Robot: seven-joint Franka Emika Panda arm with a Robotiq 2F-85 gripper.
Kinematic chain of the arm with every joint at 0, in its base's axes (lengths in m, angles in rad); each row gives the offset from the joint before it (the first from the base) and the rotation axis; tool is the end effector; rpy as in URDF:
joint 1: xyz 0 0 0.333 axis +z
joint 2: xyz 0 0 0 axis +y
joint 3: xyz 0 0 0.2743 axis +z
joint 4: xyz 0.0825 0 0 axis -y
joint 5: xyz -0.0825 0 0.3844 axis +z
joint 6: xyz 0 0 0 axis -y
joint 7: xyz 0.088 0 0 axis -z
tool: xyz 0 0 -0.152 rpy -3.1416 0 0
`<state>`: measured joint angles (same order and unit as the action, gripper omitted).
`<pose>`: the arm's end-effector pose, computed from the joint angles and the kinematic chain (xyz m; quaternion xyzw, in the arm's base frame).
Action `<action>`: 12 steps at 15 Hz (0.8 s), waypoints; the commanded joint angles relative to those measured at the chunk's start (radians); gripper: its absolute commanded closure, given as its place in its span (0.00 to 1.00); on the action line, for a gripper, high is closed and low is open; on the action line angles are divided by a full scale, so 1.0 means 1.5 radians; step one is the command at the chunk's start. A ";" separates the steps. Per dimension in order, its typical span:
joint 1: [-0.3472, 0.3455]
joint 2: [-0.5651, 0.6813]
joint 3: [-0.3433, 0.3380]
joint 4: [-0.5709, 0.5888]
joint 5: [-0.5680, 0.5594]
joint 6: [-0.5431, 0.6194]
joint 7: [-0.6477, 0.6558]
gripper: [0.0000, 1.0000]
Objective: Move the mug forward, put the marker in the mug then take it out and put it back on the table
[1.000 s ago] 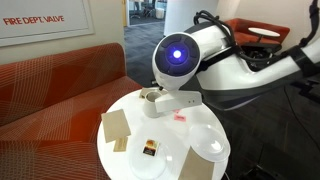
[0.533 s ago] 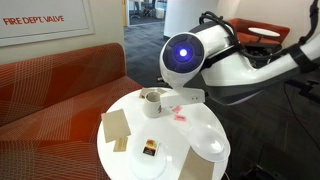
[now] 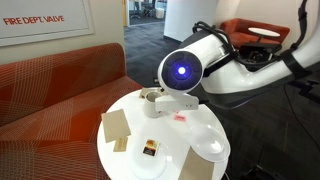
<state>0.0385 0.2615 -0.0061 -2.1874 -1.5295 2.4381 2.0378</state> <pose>0.5697 -0.0128 0.1997 0.8351 -0.3225 0.3810 0.2311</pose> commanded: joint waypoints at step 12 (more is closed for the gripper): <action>-0.002 0.109 0.023 0.087 -0.127 -0.031 0.130 0.97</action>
<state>0.0388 0.3933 0.0168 -2.0958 -1.6722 2.4225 2.1846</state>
